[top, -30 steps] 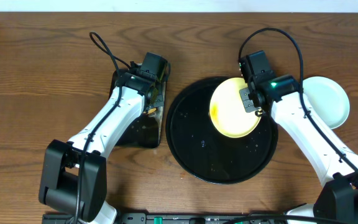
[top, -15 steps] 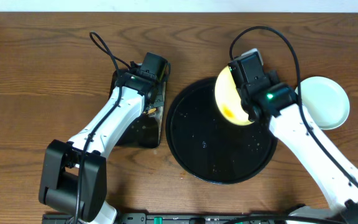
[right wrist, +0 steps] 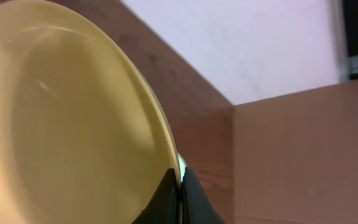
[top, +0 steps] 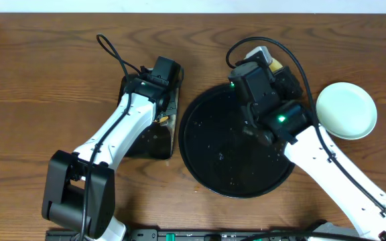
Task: Clean dirty plates on tray and stack at the side
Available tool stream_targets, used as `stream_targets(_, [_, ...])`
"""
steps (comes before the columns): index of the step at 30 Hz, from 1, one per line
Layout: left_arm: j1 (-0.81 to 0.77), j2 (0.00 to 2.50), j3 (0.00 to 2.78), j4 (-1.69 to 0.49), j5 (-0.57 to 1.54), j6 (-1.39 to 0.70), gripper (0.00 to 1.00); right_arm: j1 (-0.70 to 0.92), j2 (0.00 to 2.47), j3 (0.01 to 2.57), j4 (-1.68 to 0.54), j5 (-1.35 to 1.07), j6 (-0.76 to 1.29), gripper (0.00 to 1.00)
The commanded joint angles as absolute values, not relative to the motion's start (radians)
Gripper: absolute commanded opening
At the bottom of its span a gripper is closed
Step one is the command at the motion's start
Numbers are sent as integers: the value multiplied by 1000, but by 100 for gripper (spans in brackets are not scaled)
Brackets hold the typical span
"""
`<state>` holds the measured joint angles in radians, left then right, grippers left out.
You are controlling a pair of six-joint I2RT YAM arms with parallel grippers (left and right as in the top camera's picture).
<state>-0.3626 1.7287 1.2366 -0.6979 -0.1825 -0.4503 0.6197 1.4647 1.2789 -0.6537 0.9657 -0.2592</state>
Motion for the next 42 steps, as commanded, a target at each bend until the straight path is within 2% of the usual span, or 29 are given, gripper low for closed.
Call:
stream_targets(1, [-361,1724,1245,-699,-184,-445,8,636,1458,1294,-635,1076,-278,1])
stream_targets(8, [-361,1724,1245,-699,-184,-445,8,636,1458,1294,-632,1058,-208,1])
stream_targets(16, [-356,1724,1232,-699,-184,-445,8,555,1459,1294,-700,770,41,1])
stream_targets(23, [-319,1724,1213,-693,-156,-400,7,337,1459,1293,-764,605,241,1])
stream_targets(29, [-263,1724,1212,-651,61,-230,7,117,1459,1291,-791,443,325,1])
stream_targets(34, [-193,1728,1212,-629,332,-47,7,-73,1459,1269,-801,356,373,1])
stream_targets(42, [-67,1770,1194,-613,491,38,7,-311,1459,1174,-758,273,379,1])
